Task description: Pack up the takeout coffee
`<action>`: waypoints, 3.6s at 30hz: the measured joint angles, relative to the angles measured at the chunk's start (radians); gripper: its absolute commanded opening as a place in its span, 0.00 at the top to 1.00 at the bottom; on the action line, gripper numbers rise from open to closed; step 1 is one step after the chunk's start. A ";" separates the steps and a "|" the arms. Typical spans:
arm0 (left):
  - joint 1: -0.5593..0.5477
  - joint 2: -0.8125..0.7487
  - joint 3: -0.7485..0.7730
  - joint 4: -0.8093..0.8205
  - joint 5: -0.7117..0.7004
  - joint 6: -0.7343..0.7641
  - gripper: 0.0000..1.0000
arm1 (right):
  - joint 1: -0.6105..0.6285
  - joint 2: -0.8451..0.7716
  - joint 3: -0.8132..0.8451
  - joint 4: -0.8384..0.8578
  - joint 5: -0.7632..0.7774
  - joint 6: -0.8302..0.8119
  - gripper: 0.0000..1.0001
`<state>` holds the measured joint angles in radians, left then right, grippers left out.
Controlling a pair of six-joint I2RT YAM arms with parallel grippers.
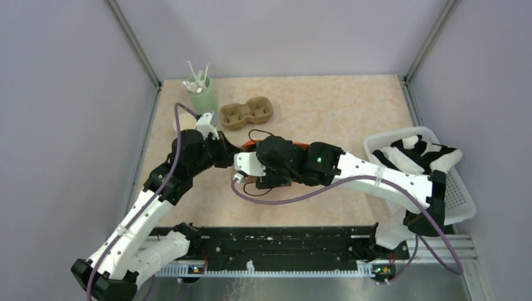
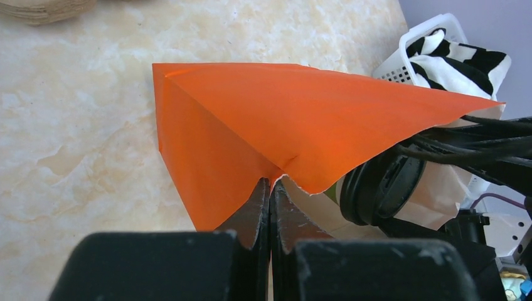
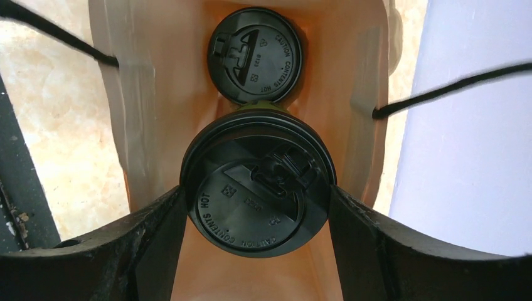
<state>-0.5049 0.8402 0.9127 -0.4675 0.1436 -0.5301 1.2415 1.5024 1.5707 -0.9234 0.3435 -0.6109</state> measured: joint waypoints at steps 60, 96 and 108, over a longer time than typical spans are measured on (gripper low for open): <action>0.000 -0.110 -0.116 0.021 0.050 0.052 1.00 | -0.103 0.039 -0.138 0.105 0.033 -0.257 0.61; 0.000 -0.077 -0.080 -0.030 0.038 0.095 1.00 | -0.229 0.088 -0.303 0.423 -0.030 -0.400 0.61; 0.000 -0.054 -0.060 -0.060 -0.001 0.086 1.00 | -0.267 0.103 -0.341 0.561 -0.089 -0.444 0.61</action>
<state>-0.5049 0.7860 0.8532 -0.5270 0.1429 -0.4438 0.9749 1.6058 1.2301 -0.3622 0.2546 -1.0550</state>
